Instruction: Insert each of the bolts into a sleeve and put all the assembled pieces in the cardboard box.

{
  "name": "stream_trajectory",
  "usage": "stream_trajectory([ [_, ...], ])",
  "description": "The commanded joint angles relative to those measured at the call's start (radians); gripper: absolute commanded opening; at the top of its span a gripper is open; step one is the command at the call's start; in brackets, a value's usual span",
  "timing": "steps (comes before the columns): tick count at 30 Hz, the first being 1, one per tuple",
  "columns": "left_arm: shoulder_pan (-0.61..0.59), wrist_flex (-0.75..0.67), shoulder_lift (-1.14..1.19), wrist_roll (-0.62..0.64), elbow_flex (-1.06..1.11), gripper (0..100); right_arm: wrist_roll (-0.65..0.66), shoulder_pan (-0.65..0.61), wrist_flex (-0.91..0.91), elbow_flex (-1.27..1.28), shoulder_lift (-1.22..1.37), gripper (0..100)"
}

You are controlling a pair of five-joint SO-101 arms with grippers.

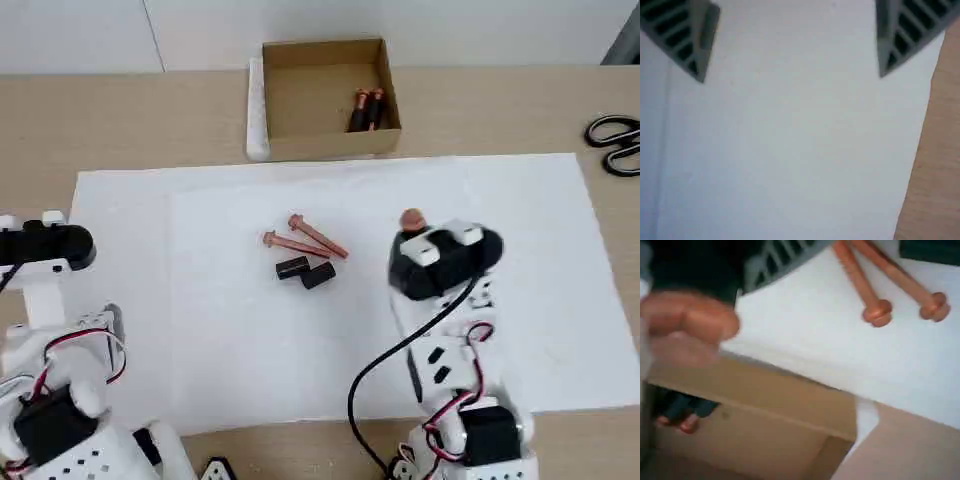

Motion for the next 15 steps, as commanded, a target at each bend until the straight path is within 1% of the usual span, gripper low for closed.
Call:
stream_trajectory([
  [1, -0.009, 0.005, -0.009, -0.005, -0.042, 21, 0.025, 0.09, 0.005, -0.29, 0.216, 0.4],
  [8, -0.009, 0.009, -0.009, -0.003, -0.07, 21, 0.021, 0.094, 0.007, -0.746, 0.748, 0.4],
  [11, -0.014, 0.026, -0.009, -0.003, -0.125, 21, 0.021, 0.062, 0.005, -0.928, 0.955, 0.4],
  [15, -0.014, 0.098, -0.009, -0.003, -0.188, 21, 0.02, 0.004, -0.036, -1.138, 1.225, 0.4],
])
